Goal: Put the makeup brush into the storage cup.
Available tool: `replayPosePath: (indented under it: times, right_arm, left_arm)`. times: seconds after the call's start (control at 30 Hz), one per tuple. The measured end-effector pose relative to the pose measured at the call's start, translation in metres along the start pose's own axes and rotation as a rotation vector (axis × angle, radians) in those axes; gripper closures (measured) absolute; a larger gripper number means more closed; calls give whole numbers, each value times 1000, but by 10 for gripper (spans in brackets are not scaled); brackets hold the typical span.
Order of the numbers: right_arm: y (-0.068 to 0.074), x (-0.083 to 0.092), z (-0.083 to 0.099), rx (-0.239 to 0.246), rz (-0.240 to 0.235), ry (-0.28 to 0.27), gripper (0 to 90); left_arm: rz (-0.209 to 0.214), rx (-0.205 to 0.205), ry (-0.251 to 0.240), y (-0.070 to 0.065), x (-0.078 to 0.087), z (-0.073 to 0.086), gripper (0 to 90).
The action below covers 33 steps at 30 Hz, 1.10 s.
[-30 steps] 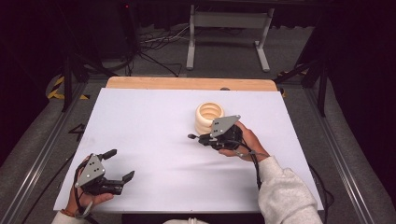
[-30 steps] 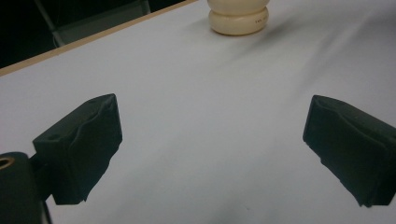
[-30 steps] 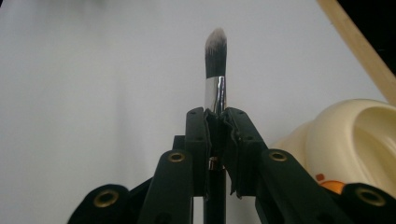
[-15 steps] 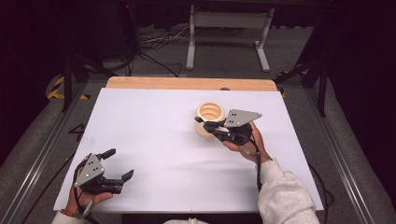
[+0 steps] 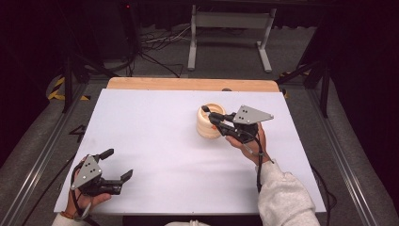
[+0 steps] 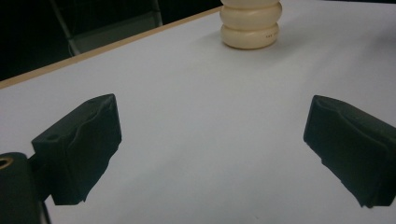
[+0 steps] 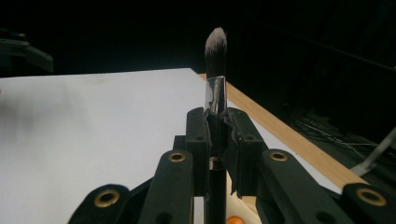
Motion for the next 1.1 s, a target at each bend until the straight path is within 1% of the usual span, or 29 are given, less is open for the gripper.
replayPosePath:
  times: [0.07,0.1,0.13,0.17,0.2,0.23,0.3,0.43,0.47,0.57,0.67,0.73,0.83,0.9,0.97,1.1]
  right_arm:
    - [-3,1,-2,-18,6,-26,807]
    - [-4,2,-3,-22,13,-30,808]
    - [-5,2,-4,-20,20,-33,807]
    - [-5,2,-4,-20,19,-37,807]
    - [-5,2,-4,-20,19,-37,807]
    - [-6,2,-7,-2,32,-40,807]
    - [-8,2,-9,1,36,-48,807]
    - [-10,0,-13,1,57,-70,808]
    - [-11,0,-14,-9,57,-78,807]
    - [-12,-1,-14,-12,69,-87,807]
    - [-15,-3,-14,-34,81,-107,808]
    - [-16,-3,-15,-42,81,-114,807]
    - [-19,-6,-17,-49,98,-135,808]
    - [-21,-7,-18,-55,108,-145,808]
    - [-23,-9,-18,-57,117,-149,808]
    - [-28,-12,-17,-65,135,-162,808]
  left_arm:
    - [-2,-2,-5,0,1,-1,45]
    - [-2,-7,-8,0,2,-1,45]
    - [-2,-1,-10,0,2,-2,45]
    - [-5,2,-24,1,3,-3,45]
    - [-5,2,-24,1,3,-3,47]
    - [-9,8,-31,1,3,-3,47]
    - [-11,15,-37,1,4,-4,47]
    - [-4,13,-45,0,5,-6,48]
    - [-1,13,-46,-1,5,-6,48]
    - [0,13,-52,-2,4,-7,49]
    - [4,9,-55,-2,4,-8,50]
    - [8,10,-55,-2,4,-8,50]
    - [6,25,-65,-3,4,-9,50]
    - [6,21,-64,-4,4,-10,49]
    - [1,22,-77,-4,4,-10,50]
    - [7,17,-85,-6,5,-13,56]
Point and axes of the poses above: each handheld gripper's, and its own axes: x roughly backward along the jaws, z roughly out of its underside, y roughly to its left, the point moved 2 cm from there along -x, roughly forward along the jaws, and after that the axes turned 14 degrees about -y, right-handed, at the moved point
